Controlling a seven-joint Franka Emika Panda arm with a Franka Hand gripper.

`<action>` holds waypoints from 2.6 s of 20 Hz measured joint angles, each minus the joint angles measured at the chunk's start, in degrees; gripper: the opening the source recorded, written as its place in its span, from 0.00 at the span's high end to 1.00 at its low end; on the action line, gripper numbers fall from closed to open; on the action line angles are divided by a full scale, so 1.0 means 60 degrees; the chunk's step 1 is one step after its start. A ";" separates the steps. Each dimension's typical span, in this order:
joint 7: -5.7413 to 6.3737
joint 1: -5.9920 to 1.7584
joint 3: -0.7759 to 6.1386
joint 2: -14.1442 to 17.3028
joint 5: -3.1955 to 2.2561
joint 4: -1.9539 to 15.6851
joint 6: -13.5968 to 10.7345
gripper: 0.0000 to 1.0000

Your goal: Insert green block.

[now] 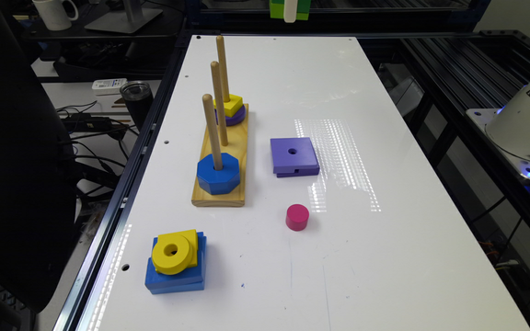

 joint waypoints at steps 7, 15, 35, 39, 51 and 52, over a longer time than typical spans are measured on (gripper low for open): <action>0.0614 0.0000 0.0617 0.0346 0.0002 0.0261 0.0202 1.00; 0.1292 0.0001 0.1298 0.1034 -0.0018 0.0970 0.0210 1.00; 0.2958 0.0045 0.2666 0.2727 -0.0633 0.2718 0.0195 1.00; 0.3101 0.0056 0.2773 0.2894 -0.0714 0.2900 0.0187 1.00; 0.3155 0.0056 0.2841 0.2959 -0.0724 0.2964 0.0187 1.00; 0.3155 0.0056 0.2841 0.2960 -0.0724 0.2964 0.0187 1.00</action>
